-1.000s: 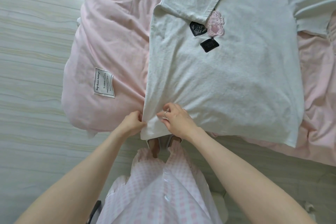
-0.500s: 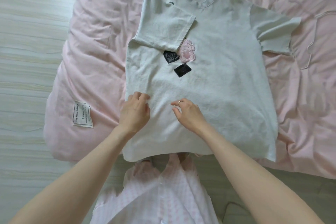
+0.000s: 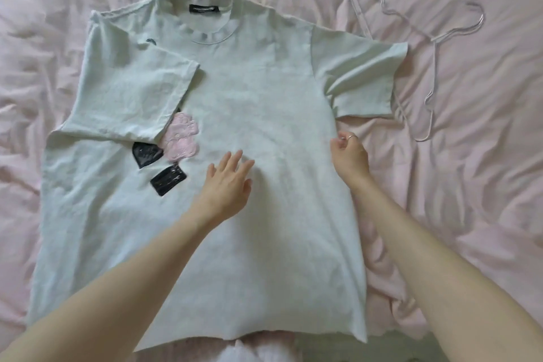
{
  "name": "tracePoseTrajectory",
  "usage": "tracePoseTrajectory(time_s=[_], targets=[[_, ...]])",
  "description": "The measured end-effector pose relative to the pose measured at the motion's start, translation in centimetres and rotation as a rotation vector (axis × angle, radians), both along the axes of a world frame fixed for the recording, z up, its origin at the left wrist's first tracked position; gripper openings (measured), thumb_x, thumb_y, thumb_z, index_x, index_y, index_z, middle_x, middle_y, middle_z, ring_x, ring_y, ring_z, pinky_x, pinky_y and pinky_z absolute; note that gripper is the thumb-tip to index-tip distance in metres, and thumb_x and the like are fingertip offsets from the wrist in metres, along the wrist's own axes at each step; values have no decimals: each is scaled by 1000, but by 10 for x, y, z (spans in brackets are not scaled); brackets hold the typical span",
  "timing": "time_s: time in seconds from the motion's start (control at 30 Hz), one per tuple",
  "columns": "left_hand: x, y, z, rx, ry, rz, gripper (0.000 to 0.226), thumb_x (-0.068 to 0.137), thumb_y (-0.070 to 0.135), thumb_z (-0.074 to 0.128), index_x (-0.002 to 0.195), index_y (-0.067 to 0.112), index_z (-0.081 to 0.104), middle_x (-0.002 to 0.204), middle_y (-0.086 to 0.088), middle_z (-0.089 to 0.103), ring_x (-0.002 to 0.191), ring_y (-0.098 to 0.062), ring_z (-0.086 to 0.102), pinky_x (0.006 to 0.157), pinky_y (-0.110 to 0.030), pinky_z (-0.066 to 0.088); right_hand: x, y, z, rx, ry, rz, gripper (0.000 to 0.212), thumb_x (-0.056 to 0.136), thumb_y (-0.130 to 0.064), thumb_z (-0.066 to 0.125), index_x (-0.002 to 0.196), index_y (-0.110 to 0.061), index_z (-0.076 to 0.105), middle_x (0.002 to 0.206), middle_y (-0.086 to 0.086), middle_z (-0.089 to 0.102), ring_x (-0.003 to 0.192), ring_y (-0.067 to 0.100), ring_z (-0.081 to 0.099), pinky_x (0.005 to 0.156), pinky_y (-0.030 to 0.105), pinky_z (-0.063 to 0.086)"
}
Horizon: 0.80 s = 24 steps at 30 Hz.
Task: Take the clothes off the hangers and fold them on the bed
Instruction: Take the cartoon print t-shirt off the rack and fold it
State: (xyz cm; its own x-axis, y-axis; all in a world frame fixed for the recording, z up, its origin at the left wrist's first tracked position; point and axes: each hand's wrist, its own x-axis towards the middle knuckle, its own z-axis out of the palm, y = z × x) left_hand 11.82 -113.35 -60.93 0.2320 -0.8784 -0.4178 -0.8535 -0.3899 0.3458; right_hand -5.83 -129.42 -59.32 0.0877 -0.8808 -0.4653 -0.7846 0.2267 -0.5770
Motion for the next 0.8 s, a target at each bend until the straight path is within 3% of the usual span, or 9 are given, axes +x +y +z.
tracePoseTrajectory(time_s=[0.17,0.23,0.33,0.4,0.47,0.53,0.63,0.73,0.8], targets=[[-8,-68,-21,-25,-101,-113,48,96,22,42,142,18,32,154,-10,17,142,-31,13,104,-50,23,-25,-62,-27,22,-24,-125,37,96,-24,45,126,-3,51,107,4,58,111,24,55,98,31,40],[-4,-84,-29,-31,-139,-133,49,93,21,46,140,18,35,151,-11,21,140,-34,16,101,-53,25,-22,-82,-31,93,-174,-316,31,96,-26,48,118,-3,52,104,7,56,106,25,57,95,35,47],[4,-90,-37,-49,-174,-152,50,88,20,55,135,20,37,145,-13,32,134,-36,27,93,-57,31,-14,-106,-30,343,-518,-734,48,94,-34,53,132,-5,45,107,7,57,110,23,56,101,36,44],[8,-87,-42,-69,-161,-157,52,84,18,60,131,21,37,141,-15,38,131,-40,34,89,-58,34,-14,-117,-33,363,-666,-847,48,90,-41,59,131,-18,49,100,-2,59,95,12,58,99,28,44],[10,-86,-45,-99,-134,-144,52,83,16,61,130,20,40,140,-16,42,129,-42,38,88,-58,37,-10,-127,-38,415,-930,-1047,35,89,-39,61,123,-34,52,92,-23,61,83,-8,56,85,10,42],[11,-85,-45,-164,-110,-128,42,84,14,56,125,18,47,136,-15,47,128,-39,41,88,-53,39,4,-133,-34,312,-925,-994,20,96,-32,50,113,-22,56,97,-12,68,85,1,62,82,17,49],[15,-84,-43,-291,-24,13,31,86,16,41,111,14,60,123,-6,57,122,-26,46,86,-38,37,42,-137,-17,-59,-668,-822,28,96,-24,50,111,-1,57,99,2,64,94,18,59,84,28,48],[24,-87,-33,-343,220,374,28,94,15,42,113,10,62,112,-3,60,104,-22,55,85,-28,38,77,-112,-8,-447,-531,-351,36,91,-17,53,108,14,59,106,25,64,97,22,60,81,16,44],[33,-89,-24,-317,390,675,25,97,12,43,115,11,60,106,2,59,96,-16,54,81,-24,38,96,-83,-6,-569,-541,36,37,89,-13,48,113,14,59,112,29,62,103,29,61,89,26,48]])
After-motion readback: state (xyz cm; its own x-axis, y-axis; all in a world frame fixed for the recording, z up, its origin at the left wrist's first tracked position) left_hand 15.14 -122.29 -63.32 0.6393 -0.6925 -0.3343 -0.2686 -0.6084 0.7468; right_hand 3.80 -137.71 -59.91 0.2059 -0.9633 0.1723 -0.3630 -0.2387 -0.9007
